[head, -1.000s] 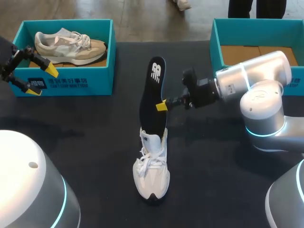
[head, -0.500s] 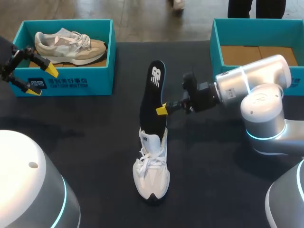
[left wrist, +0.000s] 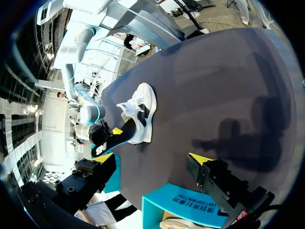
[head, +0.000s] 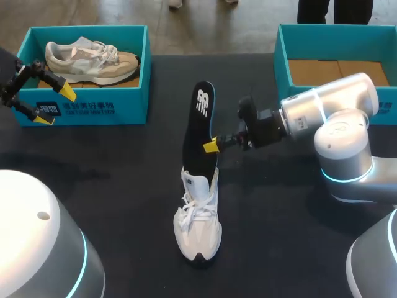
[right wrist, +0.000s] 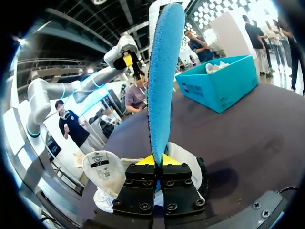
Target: Take the shoe out of the shoebox, open the shoe tongue, remove and reinsert the insole, then place the shoe into the shoebox
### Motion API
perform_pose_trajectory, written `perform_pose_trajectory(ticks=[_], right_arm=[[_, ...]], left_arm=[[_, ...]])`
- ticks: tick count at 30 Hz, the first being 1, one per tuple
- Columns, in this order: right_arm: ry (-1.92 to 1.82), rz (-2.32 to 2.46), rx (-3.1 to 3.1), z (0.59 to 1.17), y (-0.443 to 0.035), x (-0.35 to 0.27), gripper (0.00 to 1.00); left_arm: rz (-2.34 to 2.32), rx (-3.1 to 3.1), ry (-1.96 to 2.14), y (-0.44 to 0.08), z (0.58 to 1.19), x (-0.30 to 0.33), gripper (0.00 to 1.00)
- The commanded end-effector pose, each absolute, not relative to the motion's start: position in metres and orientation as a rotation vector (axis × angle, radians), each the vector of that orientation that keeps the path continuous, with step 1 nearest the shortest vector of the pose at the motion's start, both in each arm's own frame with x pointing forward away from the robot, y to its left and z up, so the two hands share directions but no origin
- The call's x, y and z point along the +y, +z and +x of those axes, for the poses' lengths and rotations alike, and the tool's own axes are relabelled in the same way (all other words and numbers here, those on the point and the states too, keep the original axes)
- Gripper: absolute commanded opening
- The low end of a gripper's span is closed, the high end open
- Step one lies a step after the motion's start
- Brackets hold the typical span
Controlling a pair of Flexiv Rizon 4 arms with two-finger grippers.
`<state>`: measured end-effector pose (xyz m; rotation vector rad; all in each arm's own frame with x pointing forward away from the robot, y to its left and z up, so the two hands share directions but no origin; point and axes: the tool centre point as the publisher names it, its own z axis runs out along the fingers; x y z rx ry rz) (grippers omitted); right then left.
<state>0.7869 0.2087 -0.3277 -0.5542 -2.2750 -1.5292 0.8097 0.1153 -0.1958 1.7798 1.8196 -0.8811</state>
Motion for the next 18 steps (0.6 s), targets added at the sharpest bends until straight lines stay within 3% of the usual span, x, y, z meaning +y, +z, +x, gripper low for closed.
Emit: perform_pose_trajectory(ticks=[1, 18], right_arm=[[-1.52, -0.542, -2.261, 0.788, -0.332, 0.21, 0.0], [-1.504, -0.519, -2.22, 0.782, -0.344, 0.211, 0.0]], left_arm=[[1.781, 1.819, -0.879, -0.196, 0.81, 0.116, 1.0], [1.781, 1.819, -0.879, -0.196, 0.81, 0.116, 1.0]])
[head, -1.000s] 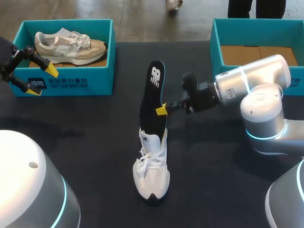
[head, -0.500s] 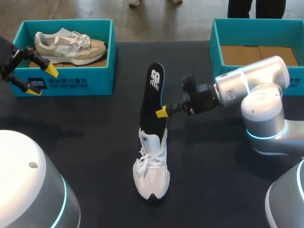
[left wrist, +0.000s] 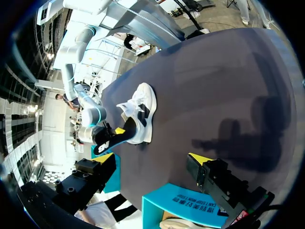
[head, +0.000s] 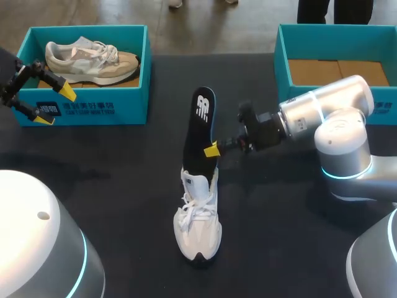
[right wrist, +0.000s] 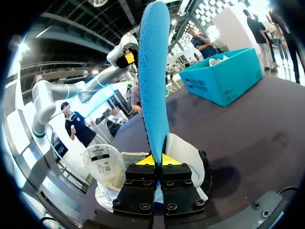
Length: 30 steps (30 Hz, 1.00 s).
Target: Take the shoe out of the shoebox, open the shoe tongue, remove and reinsert the insole, then place the shoe into the shoebox
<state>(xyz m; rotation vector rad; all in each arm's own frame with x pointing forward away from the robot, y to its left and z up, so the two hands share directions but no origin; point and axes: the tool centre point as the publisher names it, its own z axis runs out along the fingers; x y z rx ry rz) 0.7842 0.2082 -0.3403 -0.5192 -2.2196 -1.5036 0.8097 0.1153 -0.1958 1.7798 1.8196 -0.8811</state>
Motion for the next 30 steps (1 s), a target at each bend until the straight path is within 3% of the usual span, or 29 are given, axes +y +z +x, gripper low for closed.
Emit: perform_pose_trajectory(ticks=[1, 30], right_arm=[[-1.503, -0.519, -2.22, 0.781, -0.344, 0.211, 0.0], [-1.325, -0.548, -2.2, 0.769, -0.348, 0.215, 0.0]], left_arm=[[1.781, 1.819, -0.879, -0.196, 0.81, 0.116, 1.0], [1.781, 1.819, -0.879, -0.196, 0.81, 0.116, 1.0]])
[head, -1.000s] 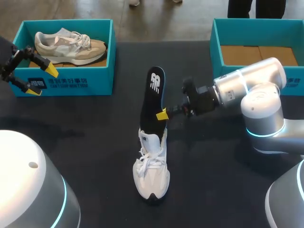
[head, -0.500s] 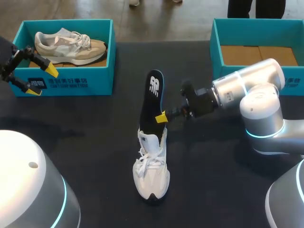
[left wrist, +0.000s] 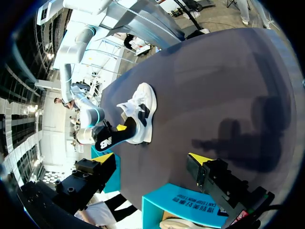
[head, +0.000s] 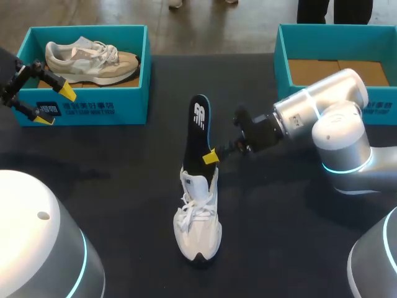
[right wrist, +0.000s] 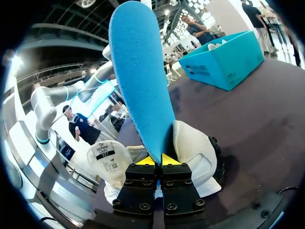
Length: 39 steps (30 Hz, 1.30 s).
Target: Take the shoe out of the shoebox, open the shoe tongue, remove and reinsert the insole, then place the shoe into the shoebox
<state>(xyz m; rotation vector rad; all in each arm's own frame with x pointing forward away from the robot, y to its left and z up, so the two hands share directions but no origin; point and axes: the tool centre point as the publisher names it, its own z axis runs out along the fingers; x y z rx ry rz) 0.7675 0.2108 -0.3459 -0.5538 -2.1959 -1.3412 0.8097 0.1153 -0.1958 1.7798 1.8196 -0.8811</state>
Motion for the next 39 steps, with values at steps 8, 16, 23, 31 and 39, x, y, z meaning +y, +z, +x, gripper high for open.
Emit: perform_pose_trajectory(ticks=[8, 16, 23, 31, 39], right_arm=[[-1.286, -0.533, -2.189, 0.766, -0.353, 0.216, 0.0], [-1.289, -0.527, -2.172, 0.762, -0.354, 0.213, 0.0], [-1.346, -0.478, -2.138, 0.757, -0.351, 0.21, 0.0], [-1.394, -0.413, -2.099, 0.753, -0.35, 0.21, 0.0], [-1.336, -0.347, -2.112, 0.751, -0.347, 0.216, 0.0]], left_arm=[[1.781, 1.819, -0.879, -0.196, 0.81, 0.116, 1.0], [1.781, 1.819, -0.879, -0.196, 0.81, 0.116, 1.0], [1.781, 1.819, -0.879, -0.196, 0.81, 0.116, 1.0], [1.781, 1.819, -0.879, -0.196, 0.81, 0.116, 1.0], [1.781, 1.819, -0.879, -0.196, 0.81, 0.116, 1.0]])
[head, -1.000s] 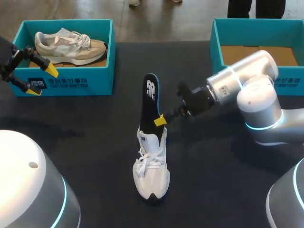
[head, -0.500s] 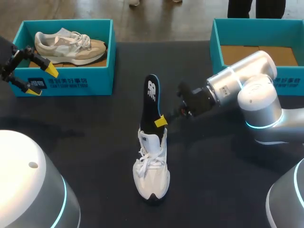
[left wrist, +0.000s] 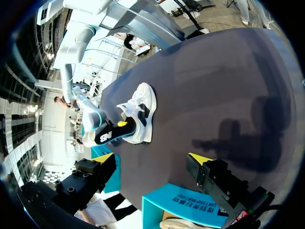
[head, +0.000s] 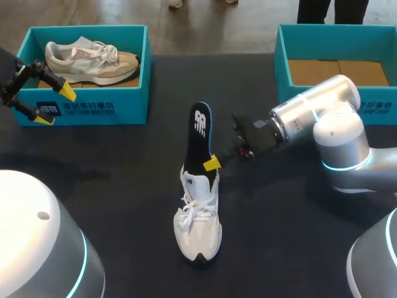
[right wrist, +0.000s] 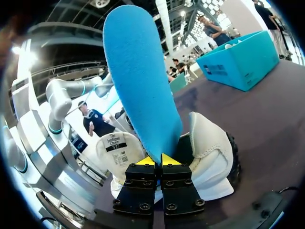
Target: Take the shoe out of the shoebox, open the shoe tongue, remove and reinsert the insole, then place the shoe into the shoebox
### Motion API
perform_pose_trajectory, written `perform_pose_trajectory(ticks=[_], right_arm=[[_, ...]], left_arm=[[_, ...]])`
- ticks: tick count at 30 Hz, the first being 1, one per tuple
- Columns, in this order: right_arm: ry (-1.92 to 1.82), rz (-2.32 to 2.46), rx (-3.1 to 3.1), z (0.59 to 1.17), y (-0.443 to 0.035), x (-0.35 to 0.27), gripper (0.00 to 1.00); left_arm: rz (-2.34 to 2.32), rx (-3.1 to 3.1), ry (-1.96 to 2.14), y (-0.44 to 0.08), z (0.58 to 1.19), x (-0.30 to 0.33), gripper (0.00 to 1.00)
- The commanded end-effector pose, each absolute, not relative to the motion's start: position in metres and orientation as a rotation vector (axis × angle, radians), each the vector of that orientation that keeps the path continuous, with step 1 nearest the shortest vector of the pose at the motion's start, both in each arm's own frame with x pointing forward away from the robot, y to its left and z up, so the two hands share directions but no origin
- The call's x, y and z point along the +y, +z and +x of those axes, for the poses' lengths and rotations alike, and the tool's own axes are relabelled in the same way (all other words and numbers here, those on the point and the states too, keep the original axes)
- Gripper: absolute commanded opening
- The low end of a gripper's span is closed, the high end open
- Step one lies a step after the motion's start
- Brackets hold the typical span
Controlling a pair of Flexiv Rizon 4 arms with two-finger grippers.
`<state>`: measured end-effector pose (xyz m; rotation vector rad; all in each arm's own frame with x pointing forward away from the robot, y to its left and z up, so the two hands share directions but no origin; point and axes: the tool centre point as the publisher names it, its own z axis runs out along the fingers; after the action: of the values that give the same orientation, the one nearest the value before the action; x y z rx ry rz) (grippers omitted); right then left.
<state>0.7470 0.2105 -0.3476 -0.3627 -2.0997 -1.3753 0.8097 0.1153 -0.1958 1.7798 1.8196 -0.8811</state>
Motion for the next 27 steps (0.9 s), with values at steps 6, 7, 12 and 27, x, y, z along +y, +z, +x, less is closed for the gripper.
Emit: perform_pose_trajectory(ticks=[6, 7, 12, 27], right_arm=[[-1.285, -0.321, -2.118, 0.75, -0.349, 0.221, 0.0], [-1.28, -0.318, -2.115, 0.749, -0.35, 0.221, 0.0], [-1.29, -0.313, -2.101, 0.747, -0.351, 0.22, 0.0], [-1.349, -0.282, -2.056, 0.742, -0.353, 0.211, 0.0]], left_arm=[[1.781, 1.819, -0.879, -0.196, 0.81, 0.116, 1.0], [1.781, 1.819, -0.879, -0.196, 0.81, 0.116, 1.0], [1.781, 1.819, -0.879, -0.196, 0.81, 0.116, 1.0], [1.781, 1.819, -0.879, -0.196, 0.81, 0.116, 1.0]])
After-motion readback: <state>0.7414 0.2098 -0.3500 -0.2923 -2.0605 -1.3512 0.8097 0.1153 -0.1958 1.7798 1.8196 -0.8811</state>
